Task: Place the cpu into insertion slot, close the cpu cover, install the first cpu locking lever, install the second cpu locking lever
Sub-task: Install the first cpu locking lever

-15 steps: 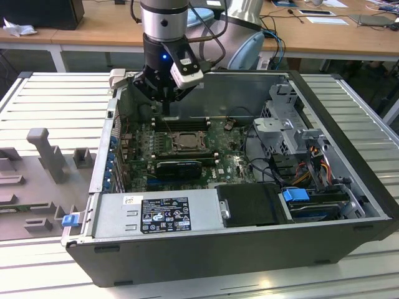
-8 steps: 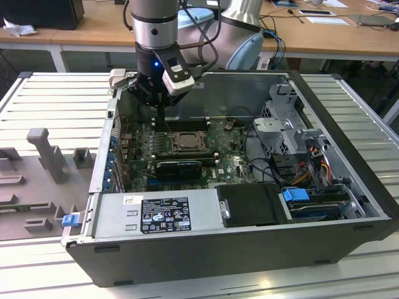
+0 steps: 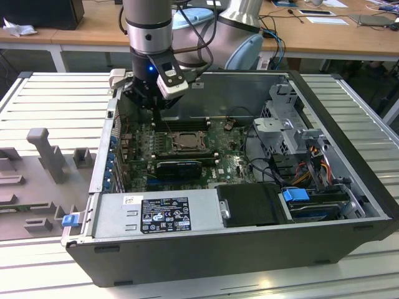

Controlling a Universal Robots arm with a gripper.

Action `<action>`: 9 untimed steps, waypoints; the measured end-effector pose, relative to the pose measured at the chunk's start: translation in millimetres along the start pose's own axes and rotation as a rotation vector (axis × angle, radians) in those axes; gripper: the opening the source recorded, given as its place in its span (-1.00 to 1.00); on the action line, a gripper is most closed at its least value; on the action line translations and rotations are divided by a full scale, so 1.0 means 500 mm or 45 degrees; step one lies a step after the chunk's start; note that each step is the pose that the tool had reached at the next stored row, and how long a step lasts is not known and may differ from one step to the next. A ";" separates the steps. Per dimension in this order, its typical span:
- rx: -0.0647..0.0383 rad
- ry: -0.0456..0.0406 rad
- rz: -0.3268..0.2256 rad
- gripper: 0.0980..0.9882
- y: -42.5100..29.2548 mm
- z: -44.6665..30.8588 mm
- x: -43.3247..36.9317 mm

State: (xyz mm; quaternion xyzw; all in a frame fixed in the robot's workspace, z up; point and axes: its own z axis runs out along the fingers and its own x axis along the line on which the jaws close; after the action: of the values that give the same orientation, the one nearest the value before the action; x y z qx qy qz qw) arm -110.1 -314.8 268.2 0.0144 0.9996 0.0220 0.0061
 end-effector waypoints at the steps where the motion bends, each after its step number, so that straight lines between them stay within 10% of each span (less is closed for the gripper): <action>1: 0.000 0.000 0.000 -0.98 0.002 0.001 0.000; 9: -0.004 0.000 0.000 -0.98 0.007 0.020 0.001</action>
State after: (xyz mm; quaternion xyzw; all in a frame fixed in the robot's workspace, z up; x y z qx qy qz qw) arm -110.4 -310.9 258.1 0.0143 0.9996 0.0237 0.0060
